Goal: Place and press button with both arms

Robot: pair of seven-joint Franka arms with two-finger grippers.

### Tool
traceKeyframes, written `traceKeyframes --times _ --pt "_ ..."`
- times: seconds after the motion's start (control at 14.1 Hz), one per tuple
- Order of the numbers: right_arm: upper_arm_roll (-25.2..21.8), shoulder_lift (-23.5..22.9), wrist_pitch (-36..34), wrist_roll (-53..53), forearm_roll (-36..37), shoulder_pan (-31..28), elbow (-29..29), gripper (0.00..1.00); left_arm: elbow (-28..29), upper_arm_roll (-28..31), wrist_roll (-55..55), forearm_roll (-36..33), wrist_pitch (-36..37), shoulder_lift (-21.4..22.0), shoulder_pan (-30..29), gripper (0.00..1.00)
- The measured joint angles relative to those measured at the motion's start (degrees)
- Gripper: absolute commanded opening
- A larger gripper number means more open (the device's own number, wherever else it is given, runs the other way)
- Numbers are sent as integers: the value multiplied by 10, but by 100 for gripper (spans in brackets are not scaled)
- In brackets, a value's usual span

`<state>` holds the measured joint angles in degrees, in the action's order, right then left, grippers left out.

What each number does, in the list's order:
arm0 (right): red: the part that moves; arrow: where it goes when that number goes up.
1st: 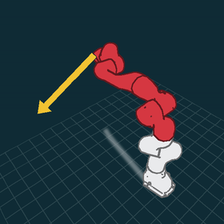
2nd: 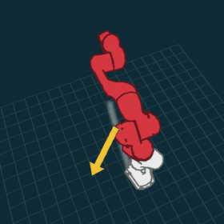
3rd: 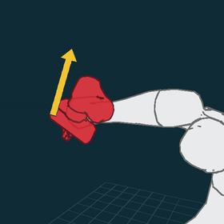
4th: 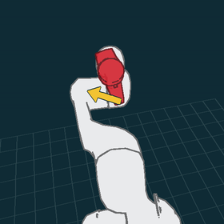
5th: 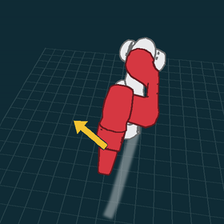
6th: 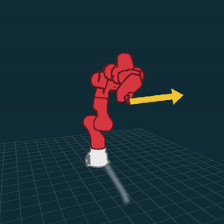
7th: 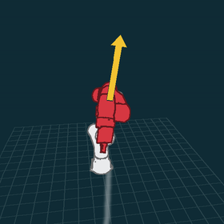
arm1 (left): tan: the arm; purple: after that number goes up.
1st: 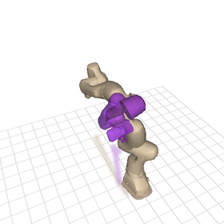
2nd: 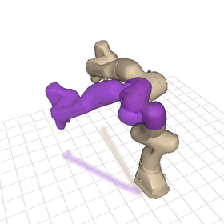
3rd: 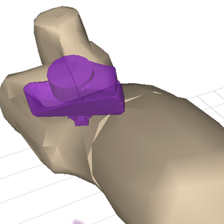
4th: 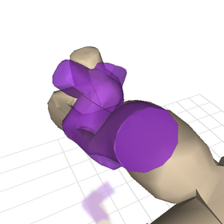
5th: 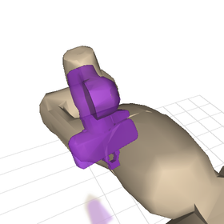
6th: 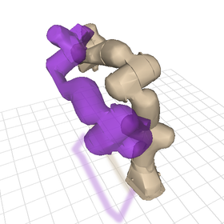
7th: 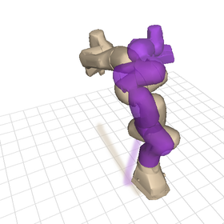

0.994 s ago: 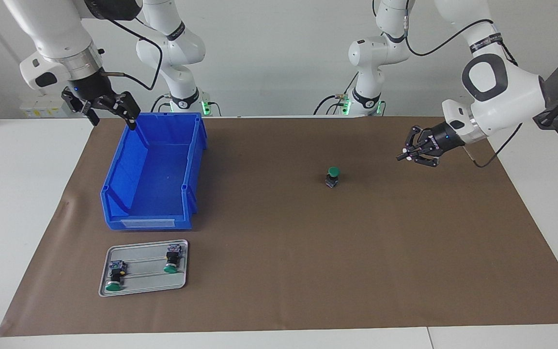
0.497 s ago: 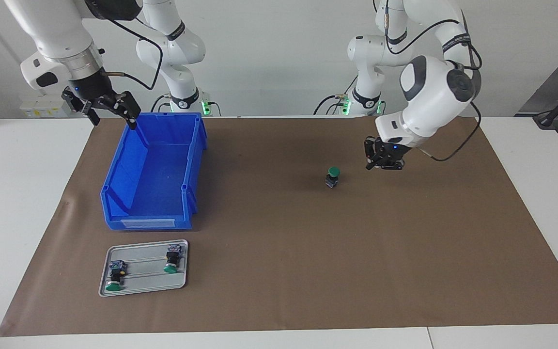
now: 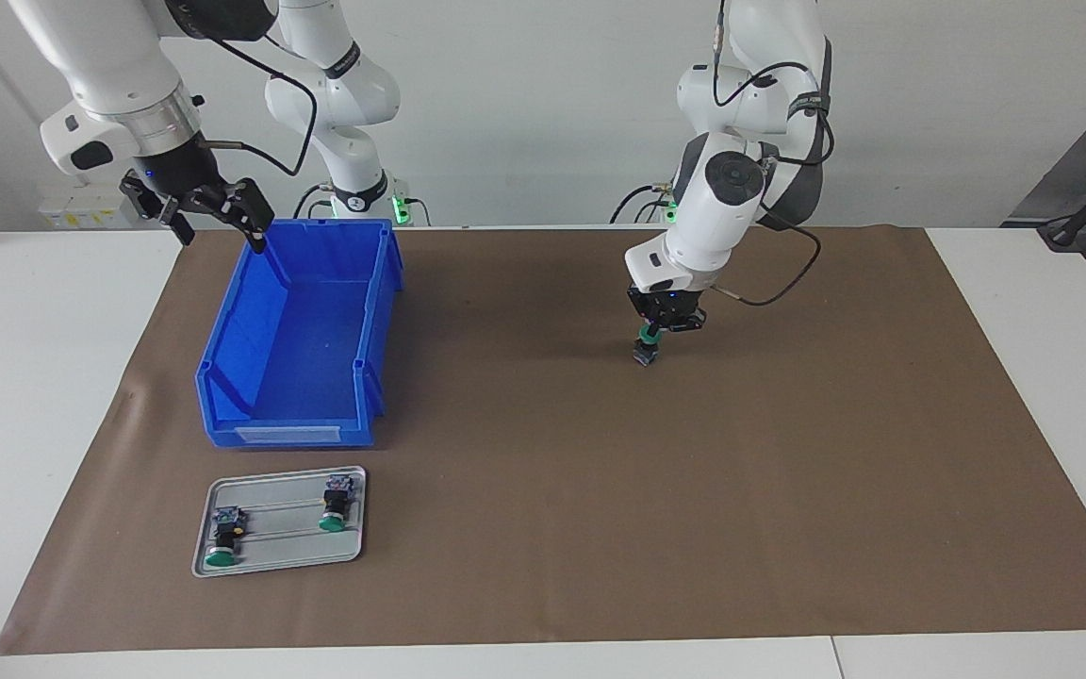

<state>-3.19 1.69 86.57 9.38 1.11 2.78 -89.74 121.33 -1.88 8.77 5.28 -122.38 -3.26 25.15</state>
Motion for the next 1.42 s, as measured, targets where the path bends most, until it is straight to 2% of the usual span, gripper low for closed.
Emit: traceKeyframes --times 0.21,0.71,0.78,0.85,0.99,1.21,1.42 --pt "0 0 0 0 0 0 -1 100 28 1 -8 -8 -29 2 1 0" --pt "0 1 0 0 0 0 -1 100 24 0 -9 -9 -25 5 3 0" --pt "1 1 0 -1 0 1 -1 100 17 0 -9 -9 -18 6 3 33" --pt "2 1 0 -1 0 1 -1 100 5 2 -10 -9 -6 7 3 58" --pt "3 1 1 -1 0 2 -1 100 -24 9 -13 -9 19 11 1 100" --pt "4 1 5 19 -2 8 -1 100 -46 19 -17 -12 35 17 -31 100" --pt "7 -1 42 122 -6 66 -7 100 -64 22 -17 -13 56 19 -102 100"
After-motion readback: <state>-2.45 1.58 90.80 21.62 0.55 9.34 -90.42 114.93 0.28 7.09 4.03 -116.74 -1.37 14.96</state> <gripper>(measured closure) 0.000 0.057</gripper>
